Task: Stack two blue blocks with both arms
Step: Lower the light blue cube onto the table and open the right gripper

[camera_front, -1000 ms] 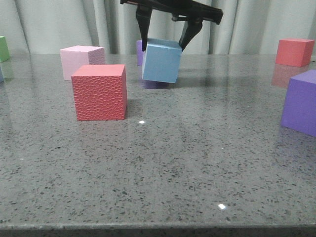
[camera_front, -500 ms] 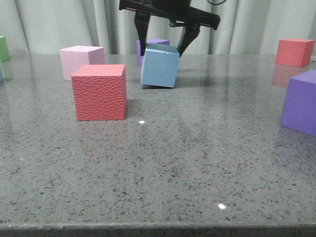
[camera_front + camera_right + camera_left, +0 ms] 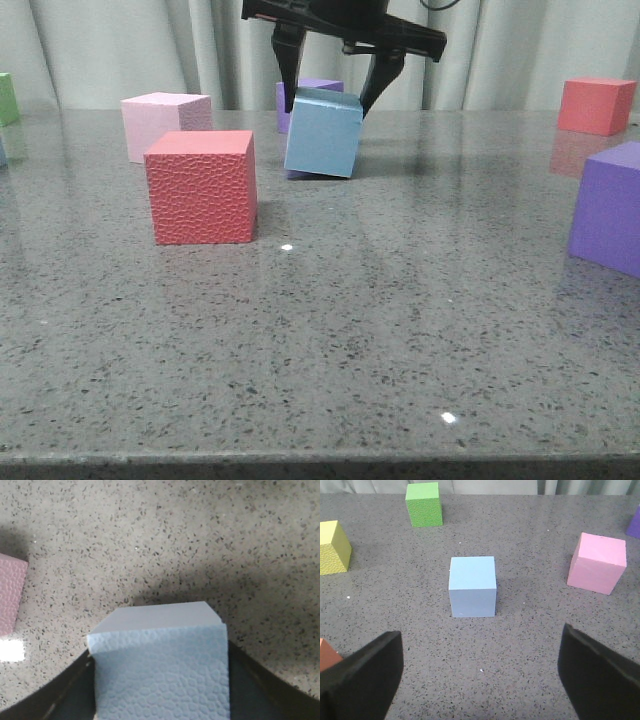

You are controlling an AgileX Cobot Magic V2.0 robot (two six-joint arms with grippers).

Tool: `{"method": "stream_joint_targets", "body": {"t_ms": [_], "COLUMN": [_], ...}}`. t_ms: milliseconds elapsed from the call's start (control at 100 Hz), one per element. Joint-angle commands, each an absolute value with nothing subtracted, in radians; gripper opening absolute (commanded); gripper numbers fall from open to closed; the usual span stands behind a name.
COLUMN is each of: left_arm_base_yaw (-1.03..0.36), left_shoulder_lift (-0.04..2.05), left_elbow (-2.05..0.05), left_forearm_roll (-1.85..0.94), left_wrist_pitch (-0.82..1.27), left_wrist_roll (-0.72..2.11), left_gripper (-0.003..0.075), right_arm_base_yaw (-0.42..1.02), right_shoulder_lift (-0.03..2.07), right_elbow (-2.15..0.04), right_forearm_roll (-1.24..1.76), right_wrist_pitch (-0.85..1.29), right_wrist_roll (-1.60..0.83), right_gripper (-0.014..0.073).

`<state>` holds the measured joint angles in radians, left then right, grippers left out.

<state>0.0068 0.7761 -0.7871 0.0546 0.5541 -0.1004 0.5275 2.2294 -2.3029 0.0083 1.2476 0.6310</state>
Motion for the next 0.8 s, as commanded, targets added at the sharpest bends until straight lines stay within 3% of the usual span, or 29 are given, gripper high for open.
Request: {"method": "stream_joint_targets", "body": {"t_ms": [0, 310, 570, 790], "left_arm_base_yaw": [0.003, 0.003, 0.003, 0.003], "left_shoulder_lift": [0.776, 0.776, 0.776, 0.776], "left_elbow": [-0.822, -0.822, -0.822, -0.822], "left_forearm_roll": [0.056, 0.056, 0.056, 0.056], "left_wrist_pitch": [0.487, 0.487, 0.487, 0.489], "left_wrist_roll": [-0.102, -0.102, -0.102, -0.102], "left_gripper": [0.0597, 0.0597, 0.0597, 0.0598], "right_arm_base_yaw": [0.527, 0.527, 0.527, 0.527], "right_shoulder_lift": [2.161, 2.161, 2.167, 2.167], "right_elbow": [-2.337, -2.337, -2.337, -2.338], "right_forearm_roll": [0.0, 0.013, 0.052, 0.056], "right_wrist_pitch": [1.284, 1.309, 1.323, 1.323], "right_wrist_roll": [0.633, 0.632, 0.643, 0.644], "right_gripper": [0.0417, 0.0419, 0.0512, 0.0515]}}
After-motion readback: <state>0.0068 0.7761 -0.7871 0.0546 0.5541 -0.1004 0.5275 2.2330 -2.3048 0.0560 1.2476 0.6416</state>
